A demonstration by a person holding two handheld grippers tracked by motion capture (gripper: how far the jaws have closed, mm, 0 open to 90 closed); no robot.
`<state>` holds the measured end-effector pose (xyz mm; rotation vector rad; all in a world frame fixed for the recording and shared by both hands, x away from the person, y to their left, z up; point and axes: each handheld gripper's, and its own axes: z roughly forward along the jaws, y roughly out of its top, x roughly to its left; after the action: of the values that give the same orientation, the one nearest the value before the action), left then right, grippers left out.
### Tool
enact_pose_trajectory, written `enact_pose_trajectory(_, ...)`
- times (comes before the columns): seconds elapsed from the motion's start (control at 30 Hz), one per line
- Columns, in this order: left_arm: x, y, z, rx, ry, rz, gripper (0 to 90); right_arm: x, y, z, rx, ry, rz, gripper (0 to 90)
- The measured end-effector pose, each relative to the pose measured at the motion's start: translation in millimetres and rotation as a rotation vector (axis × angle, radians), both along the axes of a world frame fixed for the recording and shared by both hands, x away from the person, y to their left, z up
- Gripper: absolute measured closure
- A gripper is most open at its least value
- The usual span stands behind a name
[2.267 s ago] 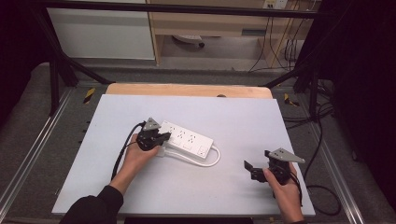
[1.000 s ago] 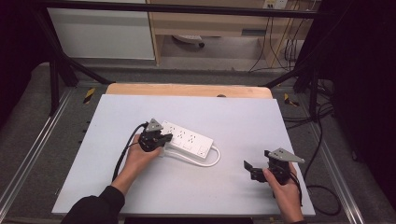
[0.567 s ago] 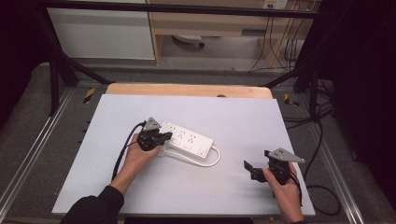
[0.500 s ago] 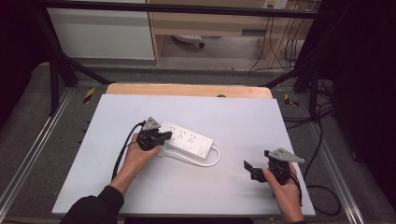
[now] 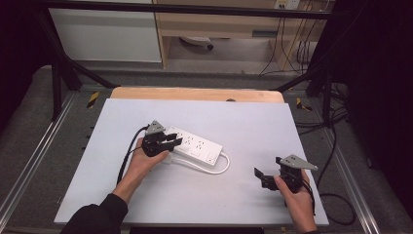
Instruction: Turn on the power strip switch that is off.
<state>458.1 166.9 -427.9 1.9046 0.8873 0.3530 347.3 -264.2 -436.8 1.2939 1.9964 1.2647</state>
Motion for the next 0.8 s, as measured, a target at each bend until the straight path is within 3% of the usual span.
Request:
enact_pose_trajectory(0.27, -0.6, -4.3, 1.4, -0.007, 0.004, 0.009, 43.7, 0.0, 0.0, 0.1, 0.0, -0.001, 0.0, 2.7)
enact_pose_trajectory(0.4, -0.7, -7.6, 1.3, 0.007, -0.001, 0.009, 25.4, 0.0, 0.1, 0.1, -0.001, -0.001, 0.001, 2.7)
enact_pose_trajectory(0.53, -1.2, -9.7, 1.2, -0.006, 0.008, 0.0, 11.6, 0.2, 0.2, 0.0, -0.001, -0.001, 0.002, 2.7)
enact_pose_trajectory(0.8, -4.1, -13.0, 4.5, -0.003, 0.014, 0.02, 9.0, 0.8, 0.6, -0.4, -0.003, -0.001, 0.005, 2.7)
